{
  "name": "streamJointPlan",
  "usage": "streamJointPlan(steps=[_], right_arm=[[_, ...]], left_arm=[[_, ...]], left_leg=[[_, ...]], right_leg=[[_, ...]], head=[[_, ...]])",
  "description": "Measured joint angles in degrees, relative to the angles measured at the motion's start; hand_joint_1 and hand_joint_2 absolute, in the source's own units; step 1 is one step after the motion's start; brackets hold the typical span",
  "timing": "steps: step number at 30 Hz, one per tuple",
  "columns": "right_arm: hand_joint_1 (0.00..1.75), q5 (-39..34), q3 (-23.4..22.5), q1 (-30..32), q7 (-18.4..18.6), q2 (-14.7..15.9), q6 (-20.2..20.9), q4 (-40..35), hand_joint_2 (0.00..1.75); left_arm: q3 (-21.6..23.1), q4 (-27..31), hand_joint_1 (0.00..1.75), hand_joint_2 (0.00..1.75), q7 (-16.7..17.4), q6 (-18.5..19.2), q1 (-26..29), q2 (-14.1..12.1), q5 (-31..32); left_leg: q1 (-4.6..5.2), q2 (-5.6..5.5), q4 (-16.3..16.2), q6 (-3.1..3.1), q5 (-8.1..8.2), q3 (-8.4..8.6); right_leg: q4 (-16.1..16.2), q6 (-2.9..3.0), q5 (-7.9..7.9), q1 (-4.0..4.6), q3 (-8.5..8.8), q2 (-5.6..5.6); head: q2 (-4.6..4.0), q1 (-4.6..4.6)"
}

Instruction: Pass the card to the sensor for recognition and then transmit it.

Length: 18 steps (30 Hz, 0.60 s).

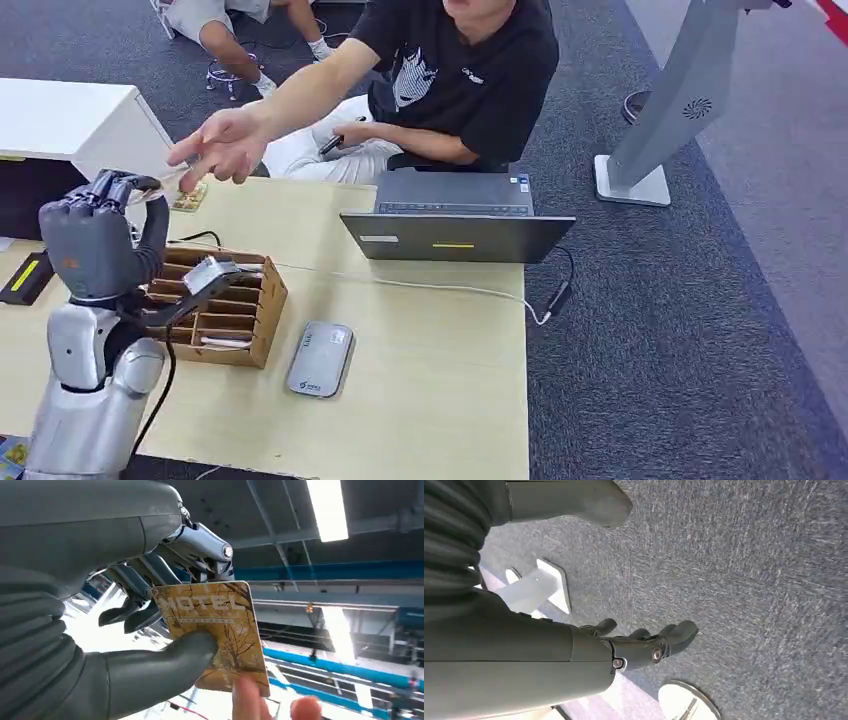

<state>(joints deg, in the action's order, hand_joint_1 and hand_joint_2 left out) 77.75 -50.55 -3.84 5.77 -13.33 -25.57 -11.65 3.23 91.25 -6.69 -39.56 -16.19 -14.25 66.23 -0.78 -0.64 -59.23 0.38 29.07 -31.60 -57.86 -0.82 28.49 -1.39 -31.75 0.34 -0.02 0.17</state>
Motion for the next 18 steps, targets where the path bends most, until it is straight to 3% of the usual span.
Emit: streamJointPlan(steps=[5, 13, 14, 15, 18], right_arm=[[0.0, 0.18, 0.37, -0.01, 0.02, 0.09, 0.57, 0.0, 1.75], [0.0, 0.17, 0.46, -0.02, 0.26, 0.11, 0.52, 0.0, 1.75], [0.0, 0.24, 0.46, -0.02, 0.26, 0.11, 0.52, 0.0, 1.75], [0.0, 0.24, 0.48, -0.03, 0.28, 0.11, 0.52, 0.0, 1.75], [0.0, 0.26, 0.55, -0.03, 0.37, 0.11, 0.59, 0.0, 1.75]], left_arm=[[-6.35, -4.49, 1.75, 1.75, -3.8, -0.02, -2.56, 0.83, 4.72], [-13.88, -6.97, 1.75, 1.75, -12.07, -0.02, -3.17, 4.59, 4.87], [-14.84, -6.97, 0.45, 1.75, -13.53, -0.02, -3.17, 5.31, 4.56], [-15.84, -6.97, 0.03, 1.75, -14.71, -0.04, -3.18, 6.03, 4.33], [-18.7, -6.77, 0.0, 1.75, -18.7, -0.09, -3.28, 8.09, 3.06]], left_leg=[[0.01, 0.01, 0.0, 0.0, 0.0, 0.0], [0.01, 0.14, 0.0, 0.0, 0.01, -0.03], [0.01, 0.17, 0.0, 0.0, 0.01, -0.03], [0.01, 0.21, 0.0, 0.0, 0.02, -0.04], [0.01, 0.23, 0.0, 0.01, 0.03, -0.06]], right_leg=[[0.0, 0.0, 0.0, -0.01, 0.0, 0.01], [0.0, 0.0, -0.01, -0.01, -0.08, 0.17], [0.0, 0.0, -0.01, -0.01, -0.1, 0.19], [0.0, 0.0, -0.01, -0.01, -0.12, 0.21], [0.0, 0.01, -0.01, -0.01, -0.15, 0.21]], head=[[0.0, 0.02], [0.0, 0.0], [0.0, 0.02], [0.0, 0.0], [0.0, 0.0]])
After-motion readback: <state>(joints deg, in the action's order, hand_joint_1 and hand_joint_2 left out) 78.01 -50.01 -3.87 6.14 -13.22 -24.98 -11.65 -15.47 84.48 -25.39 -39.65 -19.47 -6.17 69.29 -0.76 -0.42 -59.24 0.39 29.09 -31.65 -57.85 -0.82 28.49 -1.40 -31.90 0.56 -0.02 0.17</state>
